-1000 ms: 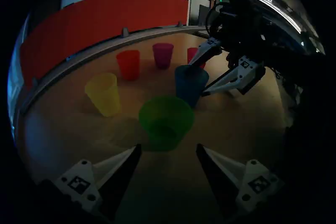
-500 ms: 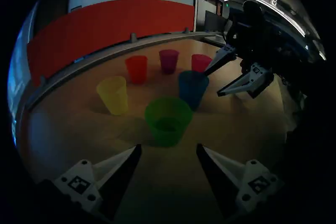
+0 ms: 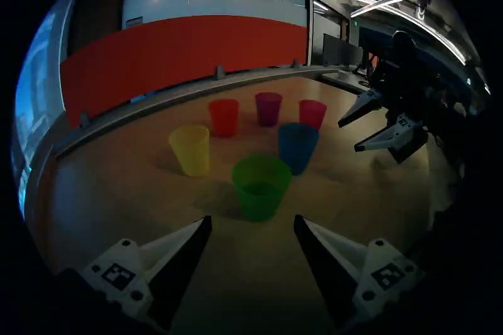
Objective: Pour water
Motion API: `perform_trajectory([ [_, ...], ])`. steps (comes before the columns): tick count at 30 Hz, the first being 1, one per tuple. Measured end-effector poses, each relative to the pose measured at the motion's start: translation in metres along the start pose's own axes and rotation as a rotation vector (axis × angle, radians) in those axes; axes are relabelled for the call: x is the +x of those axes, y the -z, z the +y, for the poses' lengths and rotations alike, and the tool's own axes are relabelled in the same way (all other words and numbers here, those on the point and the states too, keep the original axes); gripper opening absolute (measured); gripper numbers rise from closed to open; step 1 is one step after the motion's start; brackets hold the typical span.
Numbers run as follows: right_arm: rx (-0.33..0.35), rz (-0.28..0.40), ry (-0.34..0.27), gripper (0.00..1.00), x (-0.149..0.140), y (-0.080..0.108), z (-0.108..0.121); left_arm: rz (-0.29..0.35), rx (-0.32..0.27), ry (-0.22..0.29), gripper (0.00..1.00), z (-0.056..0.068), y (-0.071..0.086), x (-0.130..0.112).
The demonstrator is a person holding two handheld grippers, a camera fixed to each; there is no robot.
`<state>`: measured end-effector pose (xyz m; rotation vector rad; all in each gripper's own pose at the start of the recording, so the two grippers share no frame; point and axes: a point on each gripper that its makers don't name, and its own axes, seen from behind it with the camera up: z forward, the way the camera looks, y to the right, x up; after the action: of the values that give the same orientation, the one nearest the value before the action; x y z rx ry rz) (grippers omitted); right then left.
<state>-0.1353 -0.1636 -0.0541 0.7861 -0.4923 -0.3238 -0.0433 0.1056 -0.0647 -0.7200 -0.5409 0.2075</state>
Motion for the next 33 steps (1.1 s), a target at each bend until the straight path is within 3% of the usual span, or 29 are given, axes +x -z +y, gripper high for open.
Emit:
perform_trajectory([
  [5, -0.039, 0.019, -0.030, 1.00, -0.001, 0.012, 0.006, 0.047, 0.052, 0.012, 0.97, -0.008, 0.005, 0.009],
  [9, -0.097, 0.049, -0.068, 1.00, 0.003, 0.024, 0.019, 0.094, 0.118, 0.029, 0.97, -0.021, 0.012, 0.014],
  [15, -0.244, 0.116, -0.142, 1.00, 0.011, 0.048, 0.056, 0.155, 0.227, 0.031, 0.98, -0.041, 0.023, 0.021],
  [20, -0.364, 0.176, -0.180, 1.00, 0.018, 0.066, 0.082, 0.234, 0.317, 0.061, 0.97, -0.058, 0.034, 0.034],
  [33, -0.591, 0.259, -0.224, 0.99, 0.028, 0.082, 0.110, 0.368, 0.458, 0.154, 0.97, -0.084, 0.047, 0.048],
])
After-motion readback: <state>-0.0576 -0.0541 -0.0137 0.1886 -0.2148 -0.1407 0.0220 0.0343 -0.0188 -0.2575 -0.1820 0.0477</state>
